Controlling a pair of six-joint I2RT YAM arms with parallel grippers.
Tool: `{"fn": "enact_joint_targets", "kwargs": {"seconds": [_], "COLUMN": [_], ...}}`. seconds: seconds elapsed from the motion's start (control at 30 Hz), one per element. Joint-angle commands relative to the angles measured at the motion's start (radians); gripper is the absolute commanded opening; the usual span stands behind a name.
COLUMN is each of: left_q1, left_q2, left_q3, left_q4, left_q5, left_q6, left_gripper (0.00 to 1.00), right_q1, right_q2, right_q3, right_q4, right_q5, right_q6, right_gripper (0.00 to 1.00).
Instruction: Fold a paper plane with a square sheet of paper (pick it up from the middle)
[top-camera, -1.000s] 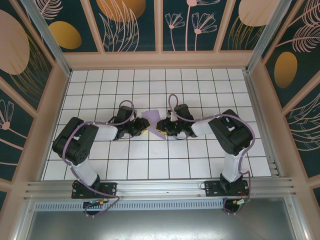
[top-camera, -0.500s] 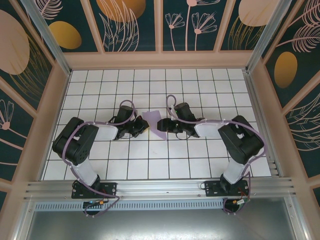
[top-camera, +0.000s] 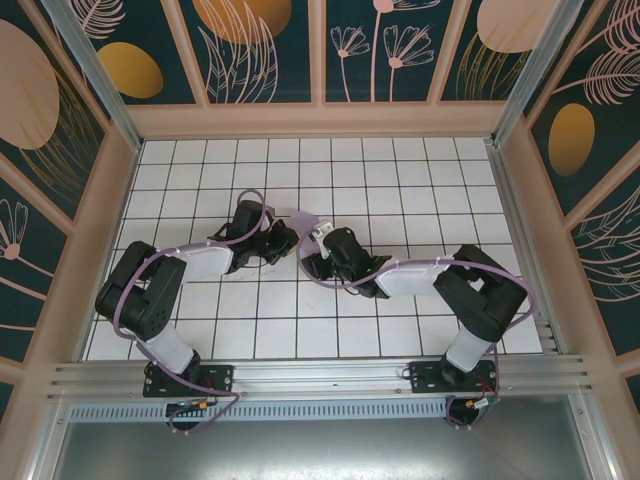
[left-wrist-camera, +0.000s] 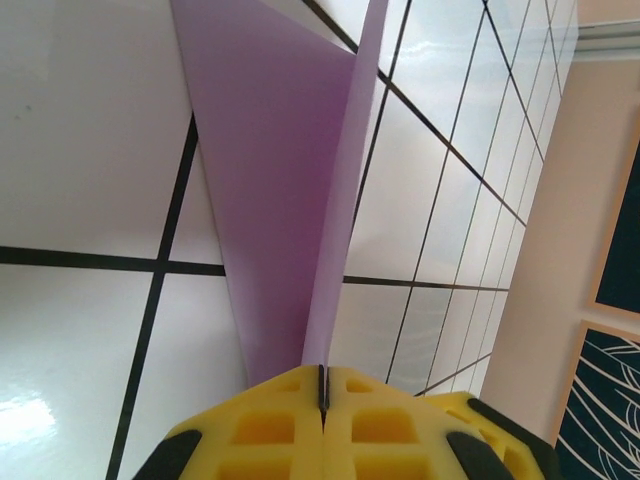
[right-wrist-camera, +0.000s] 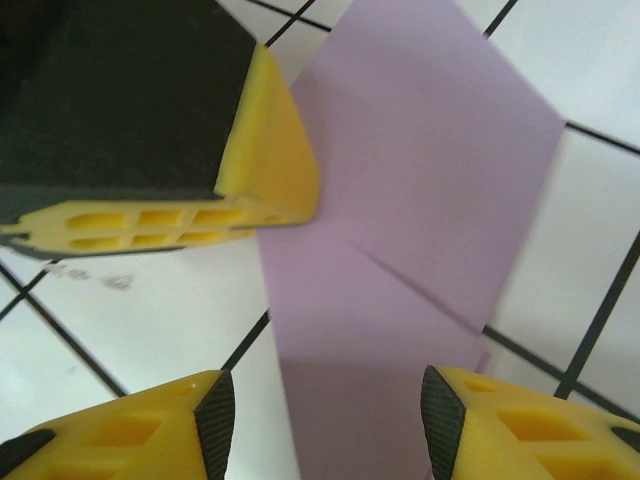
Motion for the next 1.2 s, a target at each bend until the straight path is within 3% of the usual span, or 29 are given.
{"fn": "enact_joint_targets", "kwargs": {"seconds": [0.0, 0.43, 0.6, 0.8, 0.9, 1.17], "left_q1": [-0.005, -0.005, -0.005, -0.004, 0.006, 0.063], "left_q2": [-0.022, -0.026, -0.034, -0.057, -0.081, -0.221], "left_q3": [0.024, 0.028, 0.025, 0.042, 0.057, 0.024], "left_q4": [-0.044, -0.052, -0.058, -0.113, -0.16, -0.225], "left_q5": [-0.001, -0.003, -0.004, -0.045, -0.091, -0.219], "left_q6": [-0.015, -0.027, -0.027, -0.001, 0.023, 0.065], "left_gripper": [0.0, 0.0, 0.03, 0.21, 0.34, 0.58], "right_q1": [0.028, 0.078, 0.074, 0.072, 0.066, -0.007], "right_q2": [0.042, 0.14, 0.158, 0.14, 0.116, 0.053], "right_q3": [-0.007, -0.007, 0.01, -0.001, -0.012, -0.042], "right_q4": [0.095, 0.184, 0.168, 0.167, 0.166, 0.171], "right_q5": [0.125, 0.229, 0.229, 0.209, 0.175, -0.051], "right_q6": [-0.073, -0.089, -0.076, -0.073, -0.067, 0.019], "right_gripper": [0.56, 0.52, 0.31, 0.19, 0.13, 0.03]}}
